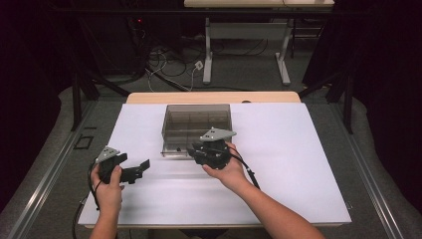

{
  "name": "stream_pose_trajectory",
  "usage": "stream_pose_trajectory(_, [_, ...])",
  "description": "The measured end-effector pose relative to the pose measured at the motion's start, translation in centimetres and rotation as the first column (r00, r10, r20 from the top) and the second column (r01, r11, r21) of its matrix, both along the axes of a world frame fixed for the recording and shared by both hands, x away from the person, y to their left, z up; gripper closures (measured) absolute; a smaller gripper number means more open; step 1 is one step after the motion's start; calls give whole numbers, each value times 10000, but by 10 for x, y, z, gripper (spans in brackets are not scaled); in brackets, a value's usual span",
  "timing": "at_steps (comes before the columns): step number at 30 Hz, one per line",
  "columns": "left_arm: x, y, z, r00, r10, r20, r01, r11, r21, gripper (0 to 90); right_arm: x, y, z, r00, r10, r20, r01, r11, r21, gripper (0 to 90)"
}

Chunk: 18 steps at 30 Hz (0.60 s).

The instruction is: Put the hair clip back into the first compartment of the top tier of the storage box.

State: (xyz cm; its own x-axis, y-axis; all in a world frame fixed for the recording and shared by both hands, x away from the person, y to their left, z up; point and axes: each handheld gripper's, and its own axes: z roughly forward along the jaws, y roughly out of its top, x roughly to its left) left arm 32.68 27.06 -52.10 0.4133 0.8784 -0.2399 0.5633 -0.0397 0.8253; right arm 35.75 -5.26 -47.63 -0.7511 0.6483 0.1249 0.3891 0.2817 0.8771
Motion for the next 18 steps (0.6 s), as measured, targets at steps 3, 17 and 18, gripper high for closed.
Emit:
stream_pose_trajectory(3, [0,0,0,10000,-2,2,2,10000,0,10,-2,-1,-3,10000,29,-53,-29,10000,53,727])
stream_pose_trajectory(17, [4,3,-4,10000,-10,-92,10,10000,-46,10,-9,-15,-18,9985,168,-529,-163,9998,105,861])
stream_pose_trajectory(18, [3,3,-4,10000,8,-98,-9,10000,-64,10,-10,-17,-19,9982,210,-566,-200,9996,189,868])
